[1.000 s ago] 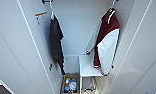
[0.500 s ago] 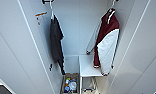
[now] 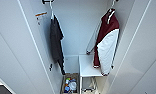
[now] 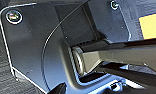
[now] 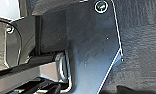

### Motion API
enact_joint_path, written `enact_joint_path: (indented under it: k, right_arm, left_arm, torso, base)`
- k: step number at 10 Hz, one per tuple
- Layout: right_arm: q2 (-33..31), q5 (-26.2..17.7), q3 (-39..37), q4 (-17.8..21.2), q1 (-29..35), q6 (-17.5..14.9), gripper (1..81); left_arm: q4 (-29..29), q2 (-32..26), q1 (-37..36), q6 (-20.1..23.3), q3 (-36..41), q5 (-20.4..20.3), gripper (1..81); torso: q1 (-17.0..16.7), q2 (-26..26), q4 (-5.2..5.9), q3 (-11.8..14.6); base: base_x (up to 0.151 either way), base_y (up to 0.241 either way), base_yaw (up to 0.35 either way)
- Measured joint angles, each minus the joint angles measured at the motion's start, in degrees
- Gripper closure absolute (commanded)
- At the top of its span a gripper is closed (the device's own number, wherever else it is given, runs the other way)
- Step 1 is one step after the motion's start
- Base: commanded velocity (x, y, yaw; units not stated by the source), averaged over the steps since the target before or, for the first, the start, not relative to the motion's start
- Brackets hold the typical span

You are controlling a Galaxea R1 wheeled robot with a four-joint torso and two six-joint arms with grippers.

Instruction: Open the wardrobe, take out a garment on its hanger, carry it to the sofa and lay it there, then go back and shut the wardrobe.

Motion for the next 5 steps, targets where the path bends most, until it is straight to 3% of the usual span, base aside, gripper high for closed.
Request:
enact_joint_path:
  k: [5]
  right_arm:
    - [4.9, -0.8, -3.6, 0.0, -1.9, -0.2, 1.0]
  left_arm:
    - [0.0, 0.5, 3.1, -1.3, 0.1, -0.4, 1.0]
  torso:
    - [0.0, 0.0, 0.00, 0.0]
  base:
    - [0.000, 0.000, 0.000]
